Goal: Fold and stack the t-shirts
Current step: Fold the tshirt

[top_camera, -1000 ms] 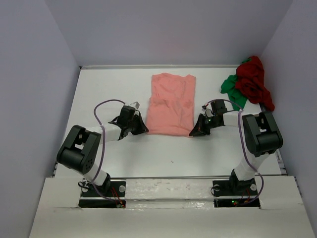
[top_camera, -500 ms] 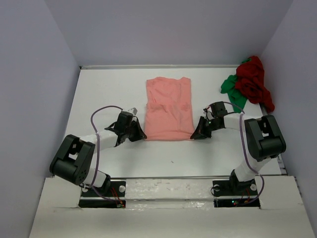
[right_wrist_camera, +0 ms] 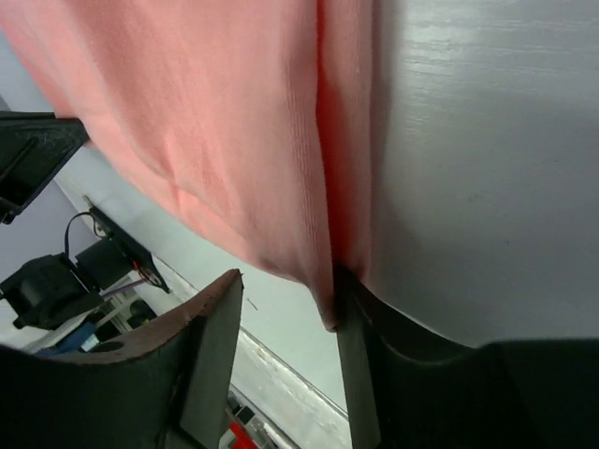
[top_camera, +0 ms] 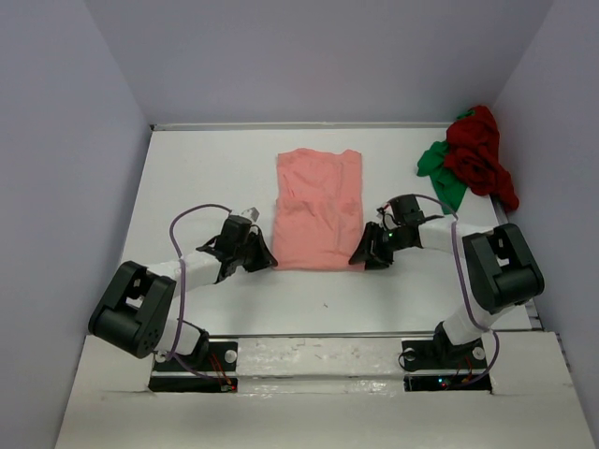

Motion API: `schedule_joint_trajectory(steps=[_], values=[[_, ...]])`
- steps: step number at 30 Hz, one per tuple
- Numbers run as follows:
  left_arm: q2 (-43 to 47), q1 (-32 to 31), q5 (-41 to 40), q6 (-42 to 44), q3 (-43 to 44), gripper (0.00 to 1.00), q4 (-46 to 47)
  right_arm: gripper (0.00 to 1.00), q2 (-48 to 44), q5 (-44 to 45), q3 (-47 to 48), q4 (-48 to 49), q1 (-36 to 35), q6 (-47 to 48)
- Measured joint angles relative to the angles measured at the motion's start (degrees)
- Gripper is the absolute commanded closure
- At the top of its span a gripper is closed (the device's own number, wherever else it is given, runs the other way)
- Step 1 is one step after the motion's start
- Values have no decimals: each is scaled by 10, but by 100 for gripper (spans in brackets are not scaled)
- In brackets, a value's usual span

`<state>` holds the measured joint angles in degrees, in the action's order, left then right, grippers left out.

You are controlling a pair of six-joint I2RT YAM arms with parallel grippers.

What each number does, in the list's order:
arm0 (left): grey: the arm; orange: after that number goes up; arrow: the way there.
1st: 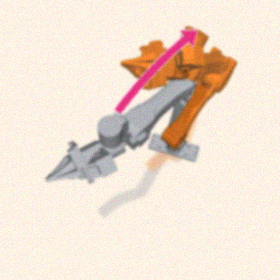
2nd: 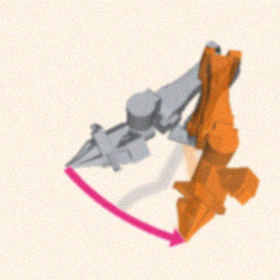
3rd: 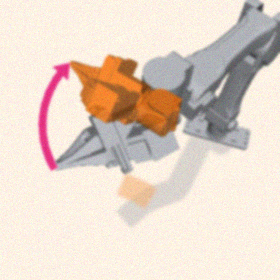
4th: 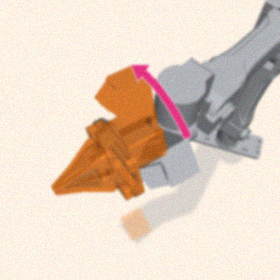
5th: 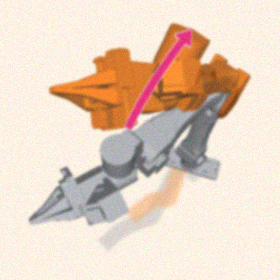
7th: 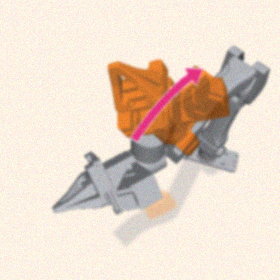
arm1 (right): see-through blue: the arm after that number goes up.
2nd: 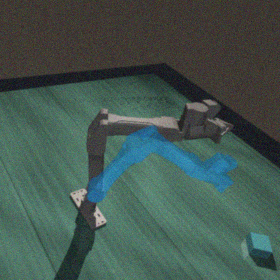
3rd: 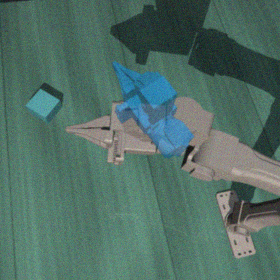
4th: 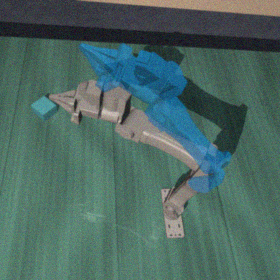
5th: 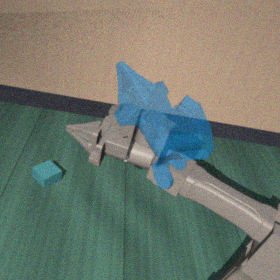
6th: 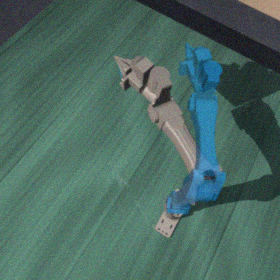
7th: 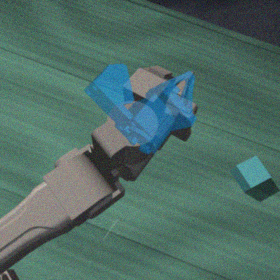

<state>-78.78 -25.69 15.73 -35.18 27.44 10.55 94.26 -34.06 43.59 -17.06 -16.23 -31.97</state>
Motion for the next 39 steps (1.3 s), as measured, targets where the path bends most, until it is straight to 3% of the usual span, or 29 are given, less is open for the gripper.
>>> schedule_joint_trajectory(steps=[1,2,10,24,39], values=[[0,-1,-1,0,0,100,0,34,-4,-5,-1,2,0,-3],[0,-2,-1,0,0,100,0,33,-7,-4,-2,2,-1,-5],[-1,-9,-1,-1,0,100,1,33,-45,29,-10,-13,-7,-8],[-5,-13,1,-3,4,100,-1,32,-167,191,-13,-132,-6,5],[-23,-27,-1,-2,18,100,2,32,-144,130,-64,-73,-5,-41]])
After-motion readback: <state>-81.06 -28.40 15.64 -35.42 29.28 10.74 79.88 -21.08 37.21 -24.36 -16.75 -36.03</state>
